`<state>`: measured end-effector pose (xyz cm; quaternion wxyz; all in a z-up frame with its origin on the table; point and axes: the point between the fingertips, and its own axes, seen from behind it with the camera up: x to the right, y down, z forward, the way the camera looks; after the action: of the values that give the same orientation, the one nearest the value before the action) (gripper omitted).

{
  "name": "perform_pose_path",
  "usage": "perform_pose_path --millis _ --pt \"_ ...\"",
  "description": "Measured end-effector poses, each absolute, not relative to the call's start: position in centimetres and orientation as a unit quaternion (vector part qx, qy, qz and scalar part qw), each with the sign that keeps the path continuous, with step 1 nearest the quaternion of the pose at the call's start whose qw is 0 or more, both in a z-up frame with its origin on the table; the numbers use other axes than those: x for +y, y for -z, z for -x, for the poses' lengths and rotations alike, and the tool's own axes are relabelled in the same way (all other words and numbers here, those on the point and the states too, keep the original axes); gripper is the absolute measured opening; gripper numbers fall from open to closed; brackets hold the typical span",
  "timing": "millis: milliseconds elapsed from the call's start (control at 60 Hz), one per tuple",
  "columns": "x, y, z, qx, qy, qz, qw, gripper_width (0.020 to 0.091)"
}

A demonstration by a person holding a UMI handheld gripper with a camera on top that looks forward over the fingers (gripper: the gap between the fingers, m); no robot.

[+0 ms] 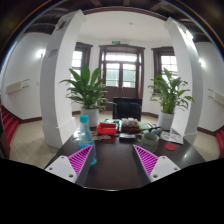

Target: Pour water

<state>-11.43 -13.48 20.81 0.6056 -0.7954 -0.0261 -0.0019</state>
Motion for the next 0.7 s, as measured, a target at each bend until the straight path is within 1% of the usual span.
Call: perform_pose_path --millis 50,83,100,167,217,450,617,650,700 --pt "-13.0 -20.7 12.6 -0.040 -0.007 0.790 0.612 0.0782" --pt "-13.0 -19.9 13.7 -0.049 -0.016 0.789 0.613 0.0783" --pt "-11.6 -21.0 13.6 -0.050 -0.020 0.787 0.614 0.0784" --pt "-12.1 -19.9 15.8 -0.059 -0.043 0.786 0.614 0.0783" --pt "-11.5 -19.8 16.6 -0.056 -0.054 0.783 0.617 0.0784" --pt "-5.4 -20.1 16.6 -0.042 -0.061 0.776 0.626 0.0781" --pt "-1.0 -18.8 17.2 -0.063 -0.036 0.785 0.616 0.0780" --pt "-0.6 -18.7 17.5 -0.068 -0.034 0.782 0.619 0.0775" --pt "0.0 -18.8 18.2 -0.075 -0.035 0.776 0.626 0.0739"
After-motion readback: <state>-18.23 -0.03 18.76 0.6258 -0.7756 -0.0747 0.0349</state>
